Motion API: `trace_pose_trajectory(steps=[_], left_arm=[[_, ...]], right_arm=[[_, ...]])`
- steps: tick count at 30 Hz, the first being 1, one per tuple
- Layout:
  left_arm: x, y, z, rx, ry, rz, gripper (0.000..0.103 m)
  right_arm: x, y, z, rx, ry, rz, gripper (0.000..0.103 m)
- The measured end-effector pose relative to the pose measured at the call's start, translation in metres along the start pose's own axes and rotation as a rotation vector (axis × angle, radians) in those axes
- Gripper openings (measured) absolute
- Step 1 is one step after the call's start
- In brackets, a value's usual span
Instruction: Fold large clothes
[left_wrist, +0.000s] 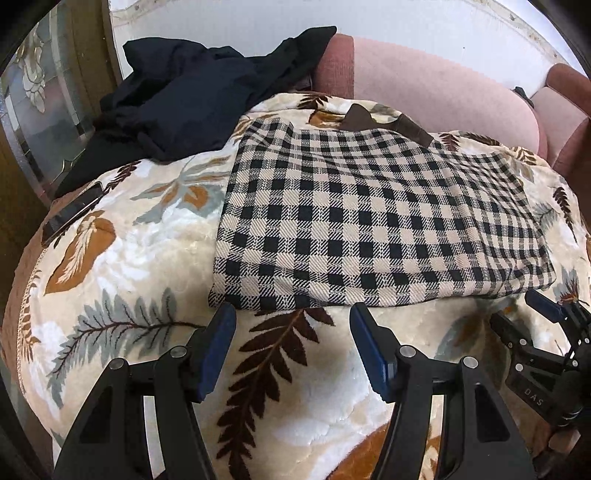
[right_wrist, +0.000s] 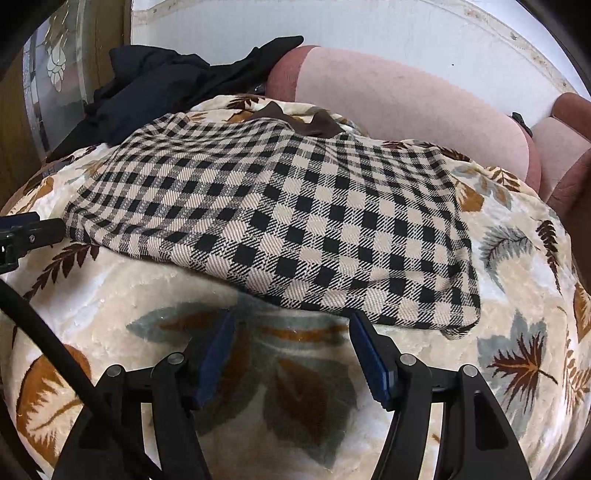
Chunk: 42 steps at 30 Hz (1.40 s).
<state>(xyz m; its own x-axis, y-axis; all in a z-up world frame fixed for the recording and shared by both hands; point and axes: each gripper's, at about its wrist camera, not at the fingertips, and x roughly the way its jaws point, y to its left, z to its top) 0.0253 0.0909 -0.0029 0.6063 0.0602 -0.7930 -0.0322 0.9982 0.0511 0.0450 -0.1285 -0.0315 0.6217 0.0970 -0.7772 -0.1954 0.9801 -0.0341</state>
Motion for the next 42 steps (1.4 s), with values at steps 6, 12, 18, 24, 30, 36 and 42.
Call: trace_pose_trajectory(steps=[6, 12, 18, 24, 30, 36, 42], left_arm=[[0.010, 0.003, 0.004, -0.005, 0.014, -0.002, 0.063], [0.012, 0.019, 0.022, -0.037, -0.005, -0.003, 0.063], [0.019, 0.070, 0.065, -0.144, -0.068, -0.007, 0.066], [0.066, 0.109, 0.106, -0.219, -0.027, -0.103, 0.066], [0.123, 0.130, 0.121, -0.272, 0.128, -0.373, 0.066], [0.155, 0.138, 0.133, -0.299, 0.174, -0.528, 0.066], [0.168, 0.120, 0.151, -0.245, 0.182, -0.668, 0.066]], right_arm=[[0.004, 0.003, -0.001, -0.015, -0.001, 0.010, 0.069], [-0.002, 0.009, 0.000, -0.047, -0.034, 0.021, 0.070], [-0.012, 0.038, 0.006, -0.145, -0.077, 0.029, 0.071], [-0.012, 0.084, 0.016, -0.265, -0.100, 0.048, 0.071], [0.000, 0.155, 0.034, -0.381, -0.116, 0.086, 0.071], [0.020, 0.228, 0.038, -0.614, -0.179, -0.025, 0.071], [0.038, 0.251, 0.050, -0.649, -0.197, -0.082, 0.071]])
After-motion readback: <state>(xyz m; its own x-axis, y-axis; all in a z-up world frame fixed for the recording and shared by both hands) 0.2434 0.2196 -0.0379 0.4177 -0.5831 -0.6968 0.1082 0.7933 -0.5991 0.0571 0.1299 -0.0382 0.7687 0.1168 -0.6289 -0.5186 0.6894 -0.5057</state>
